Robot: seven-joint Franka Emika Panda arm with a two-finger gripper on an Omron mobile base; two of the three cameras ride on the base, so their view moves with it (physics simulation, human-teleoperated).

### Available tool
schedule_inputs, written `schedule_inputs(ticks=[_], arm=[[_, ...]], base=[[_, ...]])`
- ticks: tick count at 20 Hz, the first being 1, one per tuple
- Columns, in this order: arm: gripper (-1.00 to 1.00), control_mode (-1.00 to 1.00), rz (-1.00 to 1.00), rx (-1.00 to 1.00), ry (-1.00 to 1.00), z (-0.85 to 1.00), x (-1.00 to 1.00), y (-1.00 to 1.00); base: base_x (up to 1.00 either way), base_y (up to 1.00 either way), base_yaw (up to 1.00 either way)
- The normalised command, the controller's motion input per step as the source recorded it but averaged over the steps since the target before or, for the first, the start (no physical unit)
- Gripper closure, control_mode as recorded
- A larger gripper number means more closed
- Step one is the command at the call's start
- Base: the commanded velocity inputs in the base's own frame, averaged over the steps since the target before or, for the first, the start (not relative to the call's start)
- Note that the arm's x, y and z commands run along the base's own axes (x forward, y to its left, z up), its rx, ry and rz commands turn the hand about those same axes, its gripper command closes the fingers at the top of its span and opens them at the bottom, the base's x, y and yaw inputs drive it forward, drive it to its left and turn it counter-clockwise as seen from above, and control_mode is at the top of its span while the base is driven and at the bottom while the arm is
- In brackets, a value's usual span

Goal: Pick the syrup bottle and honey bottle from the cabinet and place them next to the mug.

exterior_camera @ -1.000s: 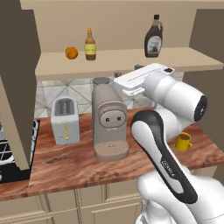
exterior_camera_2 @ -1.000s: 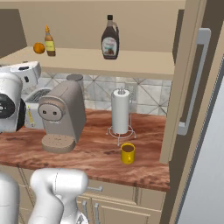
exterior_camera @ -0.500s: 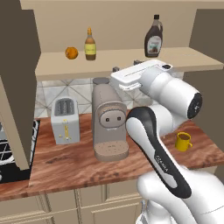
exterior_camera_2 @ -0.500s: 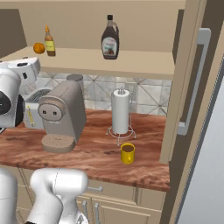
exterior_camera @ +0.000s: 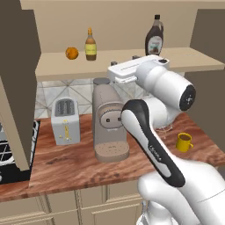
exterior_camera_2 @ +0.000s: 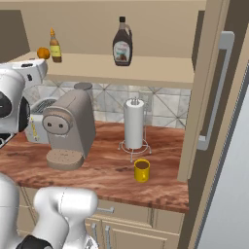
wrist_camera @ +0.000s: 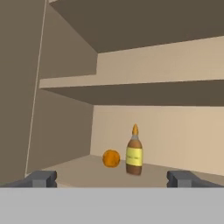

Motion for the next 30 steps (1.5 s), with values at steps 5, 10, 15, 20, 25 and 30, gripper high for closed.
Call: schedule_inputs(ticks=[5,10,15,20,25,30], arm=[[-1.00,-1.00,0.00,0.00,0.00,0.00,0.05,0.00],[-1.00,-1.00,-0.04,0.00,0.00,0.00,0.38,0.00],[-1.00,-1.00,-0.05,0.00,0.03,0.00,0.97,0.00],[-1.00,-1.00,-0.04,0.00,0.04,0.00,0.82,0.00],[-1.00,-1.00,-0.01,0.00,0.00,0.02,0.24,0.01],[-1.00,-1.00,0.00,0.00,0.00,0.10,0.00,0.30]], base=[[0.00,0.00,0.00],[0.00,0.00,0.00],[0.00,0.00,0.00],[0.00,0.00,0.00],[0.00,0.00,0.00],[0.00,0.00,0.00]])
